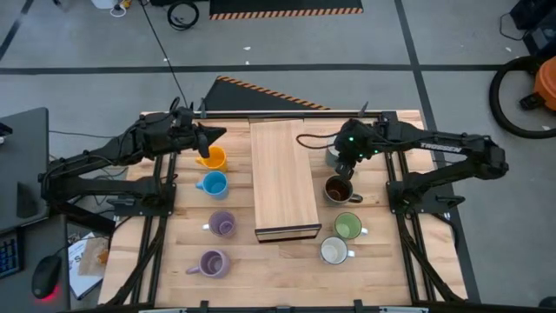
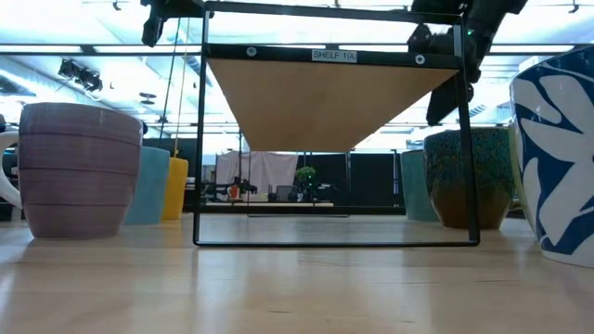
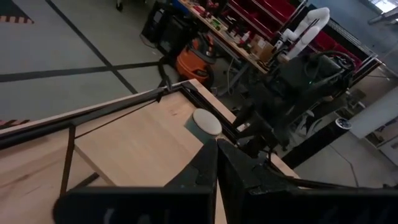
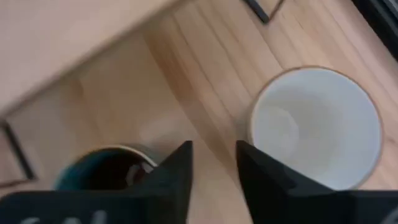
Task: Place coffee mugs
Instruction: Put the light blue mug on the shelf
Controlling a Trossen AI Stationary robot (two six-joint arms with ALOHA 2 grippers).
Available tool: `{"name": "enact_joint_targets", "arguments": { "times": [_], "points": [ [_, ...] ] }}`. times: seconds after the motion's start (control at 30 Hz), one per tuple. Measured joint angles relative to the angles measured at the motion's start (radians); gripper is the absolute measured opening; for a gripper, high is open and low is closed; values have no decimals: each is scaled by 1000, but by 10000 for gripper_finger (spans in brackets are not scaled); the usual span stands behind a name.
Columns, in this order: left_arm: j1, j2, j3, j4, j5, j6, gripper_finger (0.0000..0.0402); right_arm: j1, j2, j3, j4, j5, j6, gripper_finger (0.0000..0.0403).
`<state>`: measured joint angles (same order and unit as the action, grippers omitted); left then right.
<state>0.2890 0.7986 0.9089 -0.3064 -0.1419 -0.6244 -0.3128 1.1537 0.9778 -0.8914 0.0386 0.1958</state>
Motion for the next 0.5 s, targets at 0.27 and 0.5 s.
{"name": "enact_joint_targets", "arguments": {
  "times": [0.27, 0.5],
  "points": [
    [0, 0, 0, 0, -38, 6, 97, -24, 103, 70, -45, 12, -167, 214],
    [-1, 0, 0, 1, -37, 111, 129, -43, 146, 70, -63, -8, -228, 206]
  ]
}}
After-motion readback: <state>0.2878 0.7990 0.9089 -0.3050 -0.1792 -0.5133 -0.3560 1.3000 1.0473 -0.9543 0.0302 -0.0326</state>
